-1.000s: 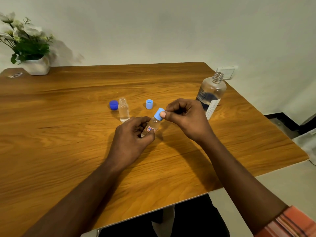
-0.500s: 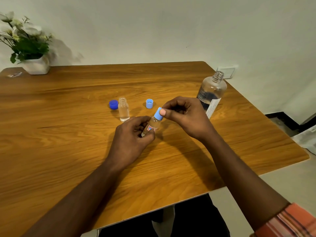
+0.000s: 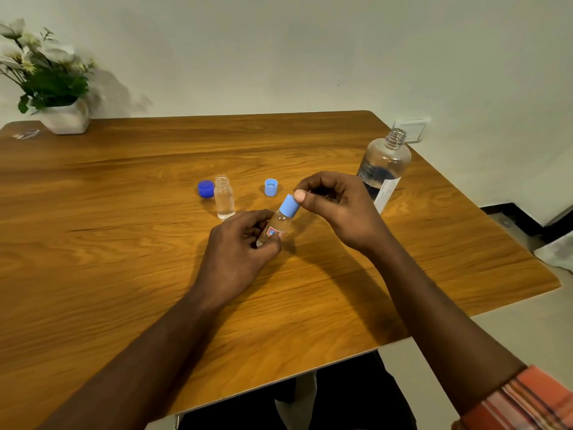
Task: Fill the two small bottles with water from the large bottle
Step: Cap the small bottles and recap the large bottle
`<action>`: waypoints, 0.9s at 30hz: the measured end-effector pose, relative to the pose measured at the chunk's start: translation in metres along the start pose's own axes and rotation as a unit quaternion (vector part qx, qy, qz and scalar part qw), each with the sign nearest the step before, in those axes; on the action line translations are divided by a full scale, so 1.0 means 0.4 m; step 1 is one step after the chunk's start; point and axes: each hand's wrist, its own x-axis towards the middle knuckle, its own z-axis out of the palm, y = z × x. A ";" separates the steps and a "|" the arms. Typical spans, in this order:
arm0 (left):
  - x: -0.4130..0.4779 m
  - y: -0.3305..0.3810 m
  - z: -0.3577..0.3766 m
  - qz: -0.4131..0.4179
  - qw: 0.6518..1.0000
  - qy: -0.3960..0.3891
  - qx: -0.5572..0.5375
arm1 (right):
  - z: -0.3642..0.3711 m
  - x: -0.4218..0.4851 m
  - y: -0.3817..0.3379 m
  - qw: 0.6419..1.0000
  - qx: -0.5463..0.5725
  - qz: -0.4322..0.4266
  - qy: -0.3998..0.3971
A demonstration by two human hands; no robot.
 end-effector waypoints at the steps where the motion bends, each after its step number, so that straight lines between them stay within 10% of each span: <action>1: 0.000 0.000 0.000 -0.002 1.000 0.000 -0.001 | -0.003 0.001 0.000 1.000 0.002 -0.004 -0.005; 27: 0.005 0.002 -0.006 -0.003 0.999 -0.034 -0.023 | 0.011 0.013 -0.017 0.995 -0.068 -0.030 -0.065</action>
